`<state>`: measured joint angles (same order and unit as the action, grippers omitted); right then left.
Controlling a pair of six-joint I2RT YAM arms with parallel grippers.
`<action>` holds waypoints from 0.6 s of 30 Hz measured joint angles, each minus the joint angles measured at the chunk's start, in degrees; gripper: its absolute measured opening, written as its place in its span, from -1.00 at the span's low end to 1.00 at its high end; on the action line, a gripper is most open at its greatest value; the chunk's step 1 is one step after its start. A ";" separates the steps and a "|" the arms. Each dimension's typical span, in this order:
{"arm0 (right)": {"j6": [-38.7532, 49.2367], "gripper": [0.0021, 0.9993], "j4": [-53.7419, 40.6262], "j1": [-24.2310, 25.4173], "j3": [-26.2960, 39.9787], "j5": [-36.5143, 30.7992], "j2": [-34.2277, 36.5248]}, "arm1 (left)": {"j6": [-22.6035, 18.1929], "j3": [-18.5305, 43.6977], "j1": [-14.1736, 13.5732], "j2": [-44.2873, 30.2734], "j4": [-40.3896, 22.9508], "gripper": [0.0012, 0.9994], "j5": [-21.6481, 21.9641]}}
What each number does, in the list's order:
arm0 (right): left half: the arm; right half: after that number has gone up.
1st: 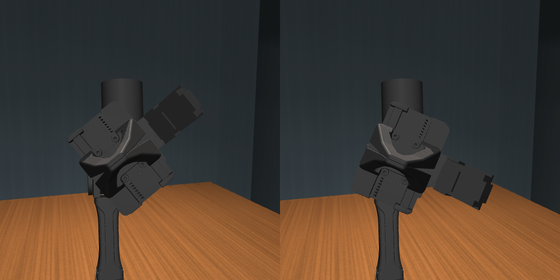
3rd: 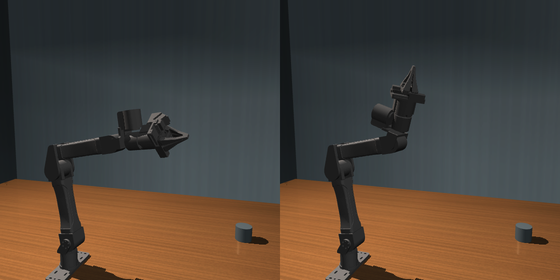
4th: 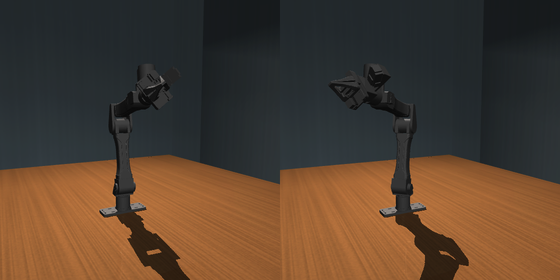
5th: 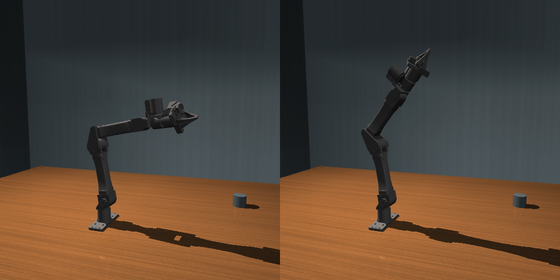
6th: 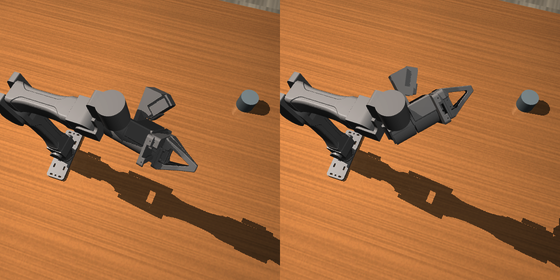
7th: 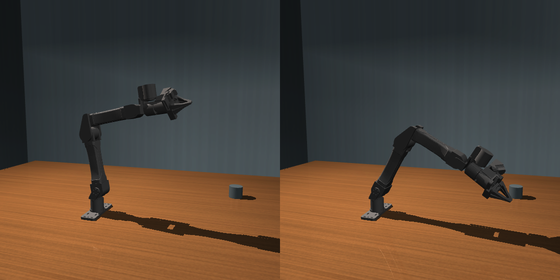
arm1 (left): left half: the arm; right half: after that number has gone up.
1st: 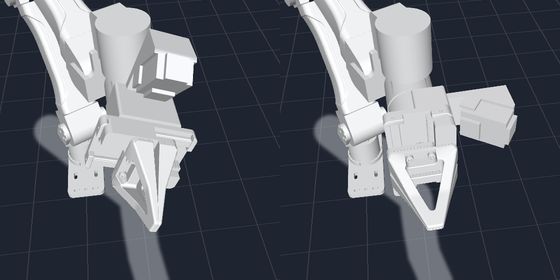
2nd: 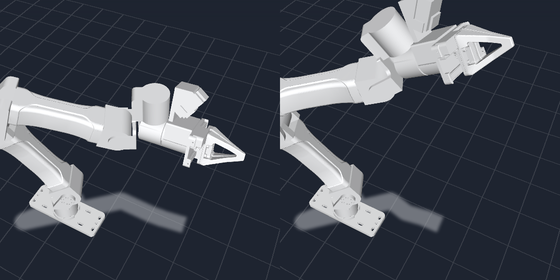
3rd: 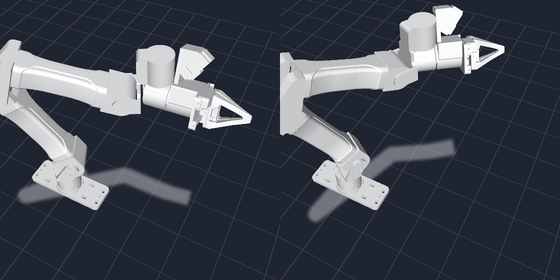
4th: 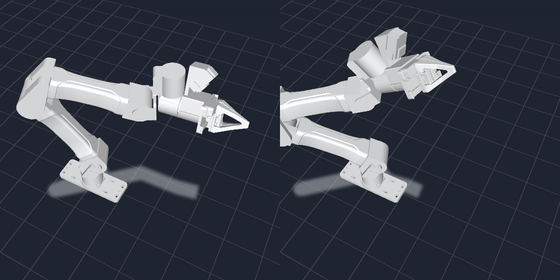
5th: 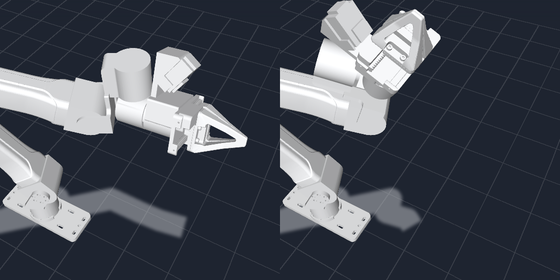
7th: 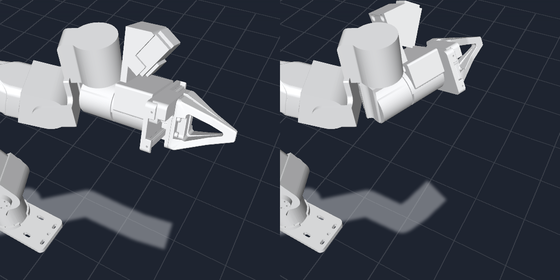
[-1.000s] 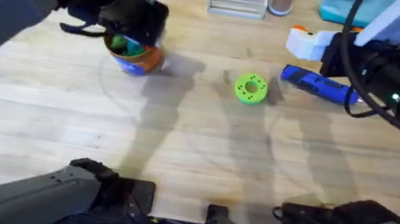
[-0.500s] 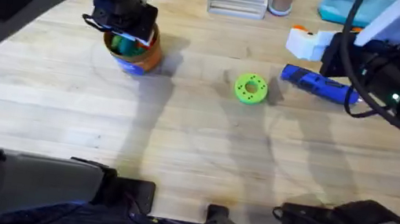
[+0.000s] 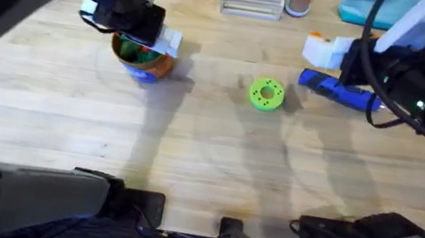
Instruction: Pick up the gripper from the table and insert it into the empty holder that is missing its gripper. Then pick up a screw, insert it into the mounting hole, and use the screwdriver to tighten it. Finally, clean up the table by picking up the vegetable and placing it into the bucket.
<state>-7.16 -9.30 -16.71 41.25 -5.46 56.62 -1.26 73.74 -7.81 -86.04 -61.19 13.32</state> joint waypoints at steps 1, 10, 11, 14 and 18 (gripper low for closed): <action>0.24 0.98 -2.52 0.00 0.52 0.45 0.00 | 0.00 0.67 -0.04 0.72 -1.54 0.98 -0.06; 2.96 0.98 -29.39 0.00 17.53 2.15 -0.45 | 0.00 7.87 -0.04 11.86 -17.16 0.98 -0.11; 3.12 0.99 -31.96 0.00 19.42 2.17 -0.62 | 0.00 8.11 -0.04 13.36 -18.43 0.98 -0.11; 3.32 0.99 -38.45 0.00 23.86 2.19 -1.03 | 0.00 8.19 -0.04 17.66 -20.67 0.98 -0.17; 3.30 0.98 -42.18 0.00 26.21 2.28 -1.92 | 0.00 8.19 -0.04 22.91 -20.83 0.98 -0.19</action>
<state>-3.86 -51.47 -16.71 67.47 -3.18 54.70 -1.26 81.93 -7.86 -63.14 -82.01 13.13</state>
